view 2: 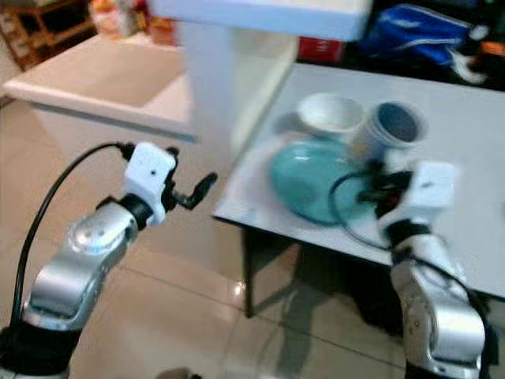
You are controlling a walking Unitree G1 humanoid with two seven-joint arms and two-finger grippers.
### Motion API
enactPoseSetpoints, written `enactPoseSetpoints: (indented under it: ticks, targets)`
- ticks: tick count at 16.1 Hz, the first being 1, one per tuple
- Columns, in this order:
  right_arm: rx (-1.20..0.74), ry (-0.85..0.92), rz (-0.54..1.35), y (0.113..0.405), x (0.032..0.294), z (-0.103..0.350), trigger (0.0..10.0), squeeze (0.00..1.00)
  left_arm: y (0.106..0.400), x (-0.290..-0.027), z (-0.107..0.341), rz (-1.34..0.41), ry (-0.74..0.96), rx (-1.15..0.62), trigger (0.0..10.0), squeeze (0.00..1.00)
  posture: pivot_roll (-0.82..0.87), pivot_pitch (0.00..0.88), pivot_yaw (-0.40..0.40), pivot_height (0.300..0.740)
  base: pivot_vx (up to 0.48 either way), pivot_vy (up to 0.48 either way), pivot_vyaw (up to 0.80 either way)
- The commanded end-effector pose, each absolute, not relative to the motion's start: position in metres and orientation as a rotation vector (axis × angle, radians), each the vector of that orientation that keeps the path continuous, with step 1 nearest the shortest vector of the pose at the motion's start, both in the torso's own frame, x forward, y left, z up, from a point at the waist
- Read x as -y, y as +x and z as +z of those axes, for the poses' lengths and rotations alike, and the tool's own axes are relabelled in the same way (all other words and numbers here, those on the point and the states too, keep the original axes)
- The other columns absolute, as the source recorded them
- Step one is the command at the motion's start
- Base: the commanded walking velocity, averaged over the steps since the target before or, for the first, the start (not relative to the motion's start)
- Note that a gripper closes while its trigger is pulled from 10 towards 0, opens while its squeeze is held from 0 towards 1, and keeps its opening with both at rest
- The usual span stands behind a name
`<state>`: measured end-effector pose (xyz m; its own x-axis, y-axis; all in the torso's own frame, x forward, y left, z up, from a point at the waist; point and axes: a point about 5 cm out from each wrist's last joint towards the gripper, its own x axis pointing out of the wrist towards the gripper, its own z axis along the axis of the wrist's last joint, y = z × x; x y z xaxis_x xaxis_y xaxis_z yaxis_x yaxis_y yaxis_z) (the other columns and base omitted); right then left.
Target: Setting the table
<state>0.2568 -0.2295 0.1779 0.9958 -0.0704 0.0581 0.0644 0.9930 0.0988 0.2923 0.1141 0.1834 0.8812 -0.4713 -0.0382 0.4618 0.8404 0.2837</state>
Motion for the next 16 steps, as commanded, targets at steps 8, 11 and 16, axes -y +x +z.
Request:
enactPoseSetpoints:
  ticks: [8, 11, 16]
  targets:
    - [-0.005, 0.161, 0.000, 0.268, 0.194, 0.168, 10.0, 0.00, 0.303, -0.127, 0.200, -0.360, 0.298, 0.109, 10.0, 0.00, 0.10, 0.056, 0.028, 0.740, 0.090, -0.107, -0.15]
    - [-0.005, 0.161, 0.010, 0.271, 0.191, 0.169, 10.0, 0.00, 0.299, -0.123, 0.198, -0.385, 0.284, 0.100, 10.0, 0.00, 0.10, 0.062, 0.029, 0.740, 0.386, 0.000, -0.80]
    - [0.014, 0.125, 0.055, 0.275, 0.187, 0.173, 10.0, 0.00, 0.297, -0.124, 0.198, -0.391, 0.289, 0.095, 10.0, 0.00, 0.10, 0.070, 0.035, 0.740, 0.411, 0.000, -0.10]
